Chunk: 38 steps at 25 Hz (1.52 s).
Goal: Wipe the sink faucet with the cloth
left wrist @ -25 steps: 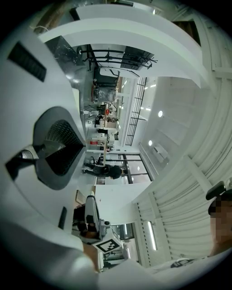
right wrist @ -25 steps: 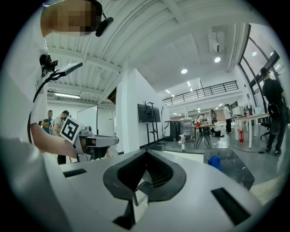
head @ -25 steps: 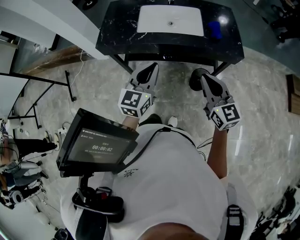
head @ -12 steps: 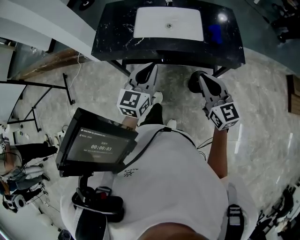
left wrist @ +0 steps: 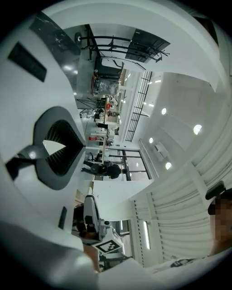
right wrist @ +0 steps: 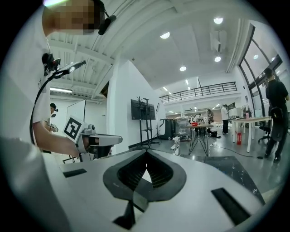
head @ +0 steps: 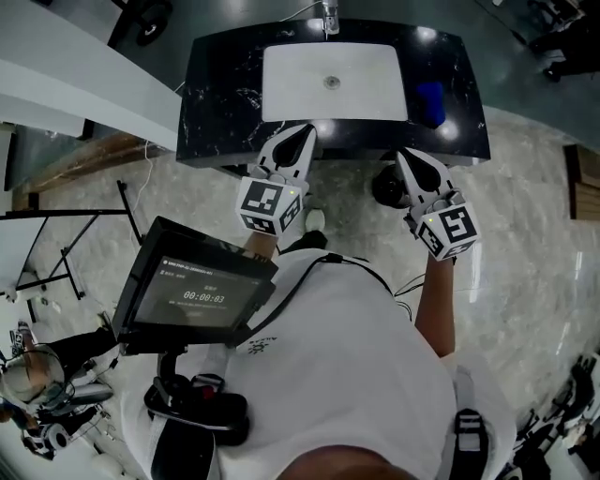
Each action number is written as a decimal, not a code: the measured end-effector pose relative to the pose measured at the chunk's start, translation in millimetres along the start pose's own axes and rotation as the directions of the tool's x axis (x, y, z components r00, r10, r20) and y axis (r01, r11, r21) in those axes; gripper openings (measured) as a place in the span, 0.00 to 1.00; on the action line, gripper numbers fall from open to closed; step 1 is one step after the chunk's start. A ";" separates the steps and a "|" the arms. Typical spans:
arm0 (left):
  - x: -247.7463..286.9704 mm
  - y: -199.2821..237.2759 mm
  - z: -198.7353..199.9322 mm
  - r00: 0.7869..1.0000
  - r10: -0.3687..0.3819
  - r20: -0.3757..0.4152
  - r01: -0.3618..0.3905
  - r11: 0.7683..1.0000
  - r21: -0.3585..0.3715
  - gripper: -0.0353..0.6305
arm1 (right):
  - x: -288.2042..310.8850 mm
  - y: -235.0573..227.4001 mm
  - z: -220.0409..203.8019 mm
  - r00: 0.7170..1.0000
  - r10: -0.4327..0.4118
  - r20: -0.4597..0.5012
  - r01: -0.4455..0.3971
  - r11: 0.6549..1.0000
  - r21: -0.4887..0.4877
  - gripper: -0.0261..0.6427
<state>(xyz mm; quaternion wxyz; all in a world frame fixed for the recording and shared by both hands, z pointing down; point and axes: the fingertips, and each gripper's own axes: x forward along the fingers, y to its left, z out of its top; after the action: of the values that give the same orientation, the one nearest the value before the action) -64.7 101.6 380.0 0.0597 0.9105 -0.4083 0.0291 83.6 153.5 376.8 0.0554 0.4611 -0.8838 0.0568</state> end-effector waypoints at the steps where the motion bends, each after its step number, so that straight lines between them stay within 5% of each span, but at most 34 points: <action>1: 7.2 13.0 2.2 1.000 -0.010 0.001 0.010 1.000 -0.002 0.06 | 14.5 -3.1 2.9 1.000 -0.007 -0.001 0.007 1.000 -0.002 0.05; 5: 32.7 54.7 11.8 0.999 -0.037 0.009 0.037 0.999 -0.003 0.06 | 59.2 -15.1 13.2 0.999 -0.038 0.004 0.038 0.999 -0.008 0.05; 15: 65.3 81.4 18.8 0.999 -0.053 0.004 0.053 0.999 0.000 0.06 | 93.2 -33.8 26.2 0.999 -0.040 0.014 0.041 0.999 -0.004 0.05; 31: 155.1 115.3 14.3 0.997 0.068 -0.019 -0.068 0.998 0.005 0.06 | 164.8 -122.0 16.0 0.993 0.120 -0.003 -0.120 0.993 -0.018 0.05; 38: 192.3 111.8 13.9 0.999 0.018 -0.039 -0.018 1.000 0.017 0.06 | 185.5 -138.6 12.4 0.990 0.142 -0.001 -0.142 0.990 -0.013 0.05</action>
<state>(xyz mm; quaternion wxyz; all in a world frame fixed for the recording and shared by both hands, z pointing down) -20.2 -116.3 395.3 0.0597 0.9065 -0.4149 0.0507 91.3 -77.2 399.2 0.0544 0.3964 -0.9148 0.0547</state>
